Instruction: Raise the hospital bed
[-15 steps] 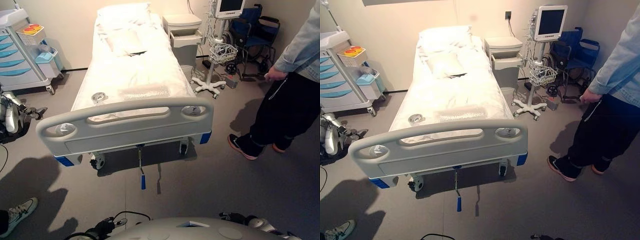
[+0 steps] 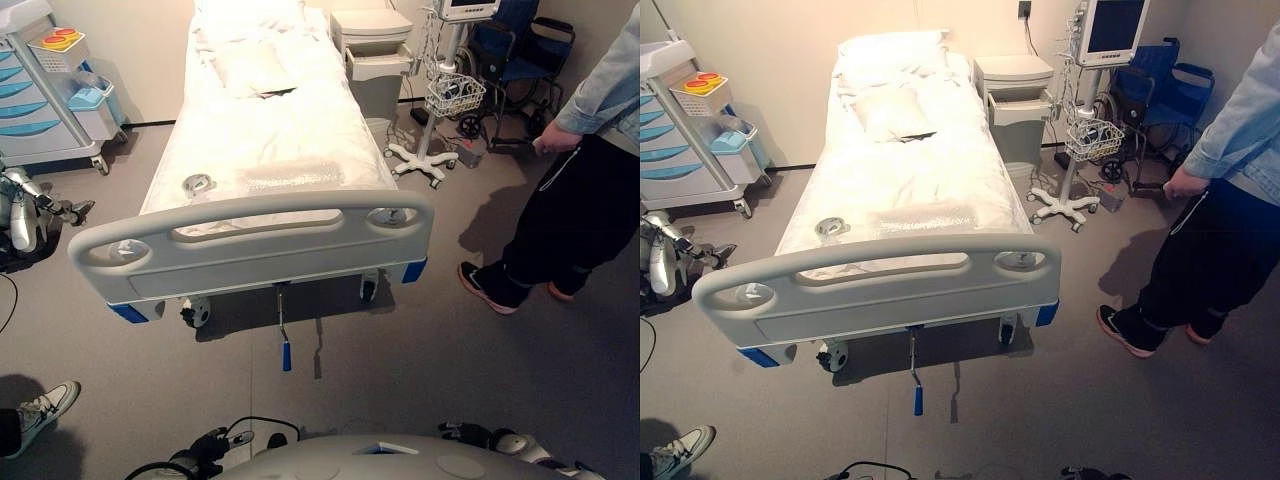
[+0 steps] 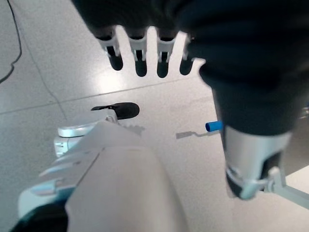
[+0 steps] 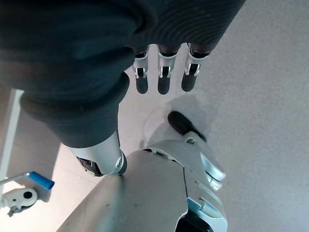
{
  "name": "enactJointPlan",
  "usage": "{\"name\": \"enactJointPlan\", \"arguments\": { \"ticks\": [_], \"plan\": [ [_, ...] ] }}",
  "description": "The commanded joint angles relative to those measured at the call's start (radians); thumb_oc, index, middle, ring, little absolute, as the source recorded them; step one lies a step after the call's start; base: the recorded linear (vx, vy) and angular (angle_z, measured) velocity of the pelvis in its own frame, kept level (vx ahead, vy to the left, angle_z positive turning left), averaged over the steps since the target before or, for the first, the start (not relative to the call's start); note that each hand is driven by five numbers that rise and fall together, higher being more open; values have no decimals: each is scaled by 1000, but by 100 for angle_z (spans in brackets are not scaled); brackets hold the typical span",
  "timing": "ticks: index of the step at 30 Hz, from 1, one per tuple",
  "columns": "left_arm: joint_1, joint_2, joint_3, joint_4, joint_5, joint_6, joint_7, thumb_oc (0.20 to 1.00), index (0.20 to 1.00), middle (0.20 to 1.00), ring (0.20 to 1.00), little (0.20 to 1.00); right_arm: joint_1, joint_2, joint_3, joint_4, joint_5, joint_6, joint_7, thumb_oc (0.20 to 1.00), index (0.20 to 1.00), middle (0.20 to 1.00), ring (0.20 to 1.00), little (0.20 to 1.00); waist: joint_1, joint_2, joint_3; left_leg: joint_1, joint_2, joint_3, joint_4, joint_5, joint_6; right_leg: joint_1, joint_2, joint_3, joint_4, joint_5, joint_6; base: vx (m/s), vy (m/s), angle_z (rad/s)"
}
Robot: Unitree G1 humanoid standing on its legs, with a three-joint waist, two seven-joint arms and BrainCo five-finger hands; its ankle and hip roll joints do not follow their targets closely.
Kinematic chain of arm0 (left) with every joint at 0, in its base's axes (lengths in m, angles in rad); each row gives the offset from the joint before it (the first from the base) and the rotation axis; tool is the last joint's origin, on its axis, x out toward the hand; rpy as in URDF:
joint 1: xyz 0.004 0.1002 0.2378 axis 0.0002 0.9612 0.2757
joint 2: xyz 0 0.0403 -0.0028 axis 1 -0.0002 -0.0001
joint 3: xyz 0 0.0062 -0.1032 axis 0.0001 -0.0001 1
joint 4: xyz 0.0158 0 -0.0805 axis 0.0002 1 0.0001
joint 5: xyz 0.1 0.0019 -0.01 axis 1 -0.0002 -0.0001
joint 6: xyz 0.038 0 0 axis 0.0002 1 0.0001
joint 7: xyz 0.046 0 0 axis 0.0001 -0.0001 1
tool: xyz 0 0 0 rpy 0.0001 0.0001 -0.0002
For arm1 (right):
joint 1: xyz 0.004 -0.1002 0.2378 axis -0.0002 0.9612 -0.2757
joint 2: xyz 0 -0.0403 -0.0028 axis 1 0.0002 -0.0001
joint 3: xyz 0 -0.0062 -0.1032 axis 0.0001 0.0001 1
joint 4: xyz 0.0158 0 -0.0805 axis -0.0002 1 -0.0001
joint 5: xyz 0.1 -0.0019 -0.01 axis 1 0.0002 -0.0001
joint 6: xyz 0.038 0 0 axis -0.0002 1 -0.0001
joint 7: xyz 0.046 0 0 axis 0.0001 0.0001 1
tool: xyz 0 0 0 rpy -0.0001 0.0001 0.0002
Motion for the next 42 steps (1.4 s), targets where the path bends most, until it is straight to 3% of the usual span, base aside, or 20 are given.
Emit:
{"name": "enactJointPlan", "arguments": {
  "ticks": [1, 6, 8, 9, 13, 14, 19, 34, 37, 39, 40, 42],
  "plan": [
    [-90, 42, 46, 28, -37, -17, 17, 1000, 1000, 1000, 1000, 1000, -86, -6, 9, -5, -28, -10, -1, 1000, 1000, 1000, 1000, 1000, -29, -41, 41, 44, 2, 59, 3, -7, 22, -1, -59, -7, 78, -24, 79, 0, 0, 0],
    [-134, 57, 42, -1, -90, -36, 46, 1000, 1000, 1000, 1000, 1000, -166, -27, 48, -40, -15, -27, -23, 1000, 1000, 1000, 1000, 1000, -30, -48, 126, -71, -6, 47, 28, 7, 38, -146, -64, 32, 128, -19, 73, -138, 20, -8],
    [-135, 57, 42, 0, -90, -36, 46, 1000, 1000, 1000, 1000, 1000, -167, -27, 48, -40, -15, -27, -23, 1000, 1000, 1000, 1000, 1000, -29, -48, 124, -75, -6, 48, 30, 7, 38, -150, -65, 33, 130, -19, 73, -132, 16, -11],
    [-170, 65, 33, -19, -125, -50, 68, 1000, 1000, 1000, 1000, 1000, -212, -35, 67, -57, -3, -38, -41, 1000, 1000, 1000, 1000, 1000, -31, -55, 172, -152, -9, 43, 65, 9, 43, -227, -68, 47, 154, -13, 70, -195, 15, -3],
    [-222, 76, 23, -50, -170, -66, 95, 1000, 1000, 1000, 1000, 1000, -284, -50, 96, -82, 3, -58, -80, 1000, 1000, 1000, 1000, 1000, -32, -69, 243, -278, -12, 32, 148, 0, 46, -334, -74, 66, 186, 3, 66, -160, 11, -11],
    [-311, 108, 16, -12, -182, -55, 117, 1000, 1000, 1000, 1000, 1000, -313, -46, 113, -86, 7, -60, -81, 1000, 1000, 1000, 1000, 1000, -45, -78, 255, -292, -8, 41, 155, -5, 43, -359, -68, 79, 195, 5, 66, -188, 27, -10],
    [-376, 93, -11, -88, -242, -84, 166, 1000, 1000, 1000, 1000, 1000, -381, -55, 141, -129, 24, -75, -129, 1000, 1000, 1000, 1000, 1000, -57, -99, 306, -428, -14, 41, 224, -13, 48, -496, -64, 101, 240, 23, 63, -96, 2, -15],
    [-667, 254, -4, -133, -394, -111, 228, 1000, 1000, 1000, 1000, 1000, -544, -114, 162, -231, 105, -115, -214, 1000, 1000, 1000, 1000, 1000, -99, -141, 401, -731, -24, 23, 247, 36, 38, -791, -50, 108, 246, 87, 71, -67, -7, -2],
    [-685, 270, -5, -149, -407, -116, 238, 1000, 1000, 1000, 1000, 1000, -549, -123, 161, -255, 109, -121, -222, 1000, 1000, 1000, 1000, 1000, -101, -143, 405, -750, -24, 22, 249, 37, 38, -814, -50, 110, 253, 89, 72, 0, -18, 0],
    [-723, 309, -15, -248, -417, -133, 261, 1000, 1000, 1000, 1000, 1000, -540, -154, 137, -311, 134, -135, -240, 1000, 1000, 1000, 1000, 1000, -103, -139, 432, -808, -29, 12, 266, 37, 39, -866, -52, 103, 266, 90, 71, 38, -49, 3],
    [-723, 309, -15, -247, -418, -132, 261, 1000, 1000, 1000, 1000, 1000, -539, -154, 138, -311, 134, -135, -239, 1000, 1000, 1000, 1000, 1000, -102, -136, 425, -797, -25, 3, 265, 9, 31, -858, -46, 110, 270, 65, 79, 85, -26, 6],
    [-759, 342, -15, -258, -416, -142, 274, 1000, 1000, 1000, 1000, 1000, -541, -162, 133, -338, 142, -141, -247, 1000, 1000, 1000, 1000, 1000, -107, -144, 442, -831, -25, -3, 264, 7, 29, -886, -43, 109, 258, 71, 83, 60, -38, 6]
  ]
}}
